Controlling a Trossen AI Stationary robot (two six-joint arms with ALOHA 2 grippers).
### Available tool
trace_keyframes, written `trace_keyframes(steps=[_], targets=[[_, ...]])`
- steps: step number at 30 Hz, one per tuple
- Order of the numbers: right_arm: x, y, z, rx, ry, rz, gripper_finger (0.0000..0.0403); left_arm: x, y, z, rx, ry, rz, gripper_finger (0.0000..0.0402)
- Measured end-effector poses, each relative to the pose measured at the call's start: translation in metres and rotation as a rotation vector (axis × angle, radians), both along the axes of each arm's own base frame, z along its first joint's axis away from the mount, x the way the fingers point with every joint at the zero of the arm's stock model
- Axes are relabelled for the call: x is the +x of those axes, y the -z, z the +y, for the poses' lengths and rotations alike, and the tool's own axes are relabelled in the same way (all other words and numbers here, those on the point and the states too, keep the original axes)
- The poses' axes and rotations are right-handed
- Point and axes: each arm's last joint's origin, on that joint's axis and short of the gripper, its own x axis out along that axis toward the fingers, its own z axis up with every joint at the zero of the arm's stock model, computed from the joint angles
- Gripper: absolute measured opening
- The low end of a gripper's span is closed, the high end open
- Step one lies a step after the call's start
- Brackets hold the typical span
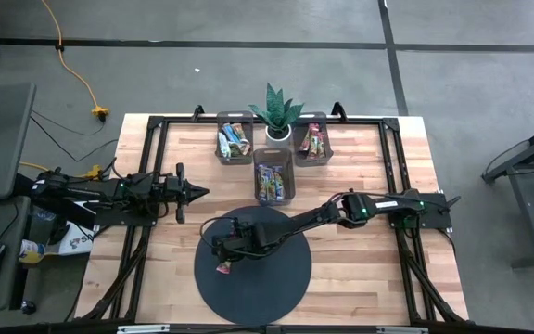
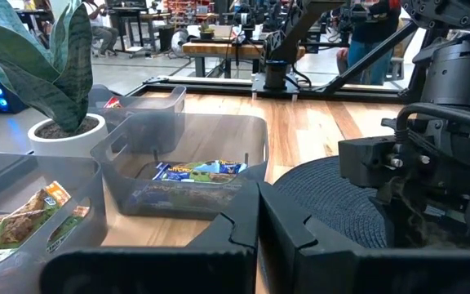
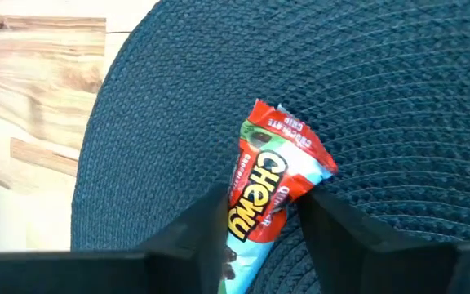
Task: Pick and place Granola Bars by type
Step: Put the red granola bar into the right black bin
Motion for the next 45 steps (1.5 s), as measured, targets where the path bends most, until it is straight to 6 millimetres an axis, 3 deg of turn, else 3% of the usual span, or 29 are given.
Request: trace_keyframes(steps=[14, 29, 37, 45], targets=[[0.002, 0.000, -0.001, -0.013, -0.032, -0.010, 0.0082, 0.000, 0.000, 0.000, 0.000, 0.000, 0.000, 0.0001], [0.011, -0.010, 0.003, 0.020, -0.146, -0.121, 0.0059, 0.000, 0.000, 0.000, 0.000, 0.000, 0.000, 0.0001], [0.003, -0.030, 0.007, 0.056, -0.220, -0.097, 0.0059, 0.000, 0.000, 0.000, 0.000, 0.000, 0.000, 0.0001], [-0.013, -0.074, 0.015, 0.020, -0.257, -0.117, 0.0059, 0.000, 0.000, 0.000, 0.000, 0.000, 0.000, 0.0001]])
